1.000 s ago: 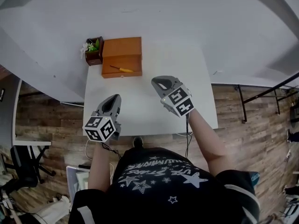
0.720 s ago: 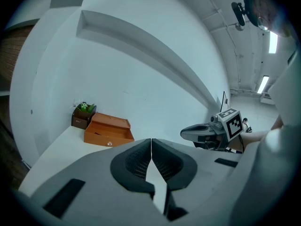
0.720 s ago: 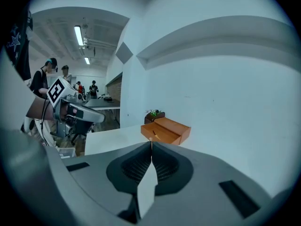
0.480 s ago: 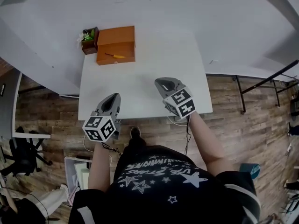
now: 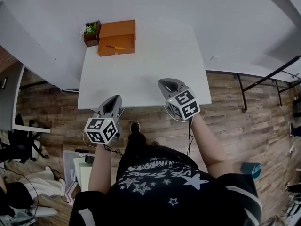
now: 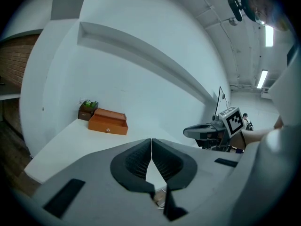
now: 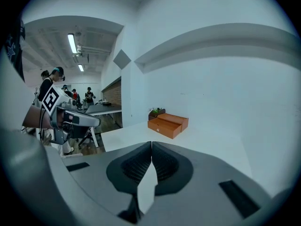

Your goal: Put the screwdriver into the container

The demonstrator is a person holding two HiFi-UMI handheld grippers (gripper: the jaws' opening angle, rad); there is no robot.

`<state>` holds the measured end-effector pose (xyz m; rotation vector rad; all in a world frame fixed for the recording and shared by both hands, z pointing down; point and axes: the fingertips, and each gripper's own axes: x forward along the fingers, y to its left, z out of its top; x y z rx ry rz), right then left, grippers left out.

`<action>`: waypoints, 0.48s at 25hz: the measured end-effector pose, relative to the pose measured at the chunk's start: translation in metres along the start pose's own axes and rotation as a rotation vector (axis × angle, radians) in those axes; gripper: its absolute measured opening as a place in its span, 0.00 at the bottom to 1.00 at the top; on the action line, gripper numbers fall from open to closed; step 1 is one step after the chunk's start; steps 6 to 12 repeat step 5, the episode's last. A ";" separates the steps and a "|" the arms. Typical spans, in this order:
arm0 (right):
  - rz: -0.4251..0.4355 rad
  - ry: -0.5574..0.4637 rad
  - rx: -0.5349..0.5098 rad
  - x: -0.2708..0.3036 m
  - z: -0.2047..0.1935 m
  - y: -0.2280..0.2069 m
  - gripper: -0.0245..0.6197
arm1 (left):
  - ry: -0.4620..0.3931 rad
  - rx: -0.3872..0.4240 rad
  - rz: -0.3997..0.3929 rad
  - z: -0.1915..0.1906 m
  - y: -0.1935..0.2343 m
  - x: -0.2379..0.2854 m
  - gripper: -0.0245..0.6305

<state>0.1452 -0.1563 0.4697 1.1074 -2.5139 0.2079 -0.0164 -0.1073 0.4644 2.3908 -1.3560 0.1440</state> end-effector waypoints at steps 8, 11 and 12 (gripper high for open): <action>0.001 -0.009 0.019 -0.021 -0.014 0.009 0.11 | 0.007 0.014 0.004 -0.014 -0.019 -0.017 0.07; 0.001 -0.009 0.019 -0.021 -0.014 0.009 0.11 | 0.007 0.014 0.004 -0.014 -0.019 -0.017 0.07; 0.001 -0.009 0.019 -0.021 -0.014 0.009 0.11 | 0.007 0.014 0.004 -0.014 -0.019 -0.017 0.07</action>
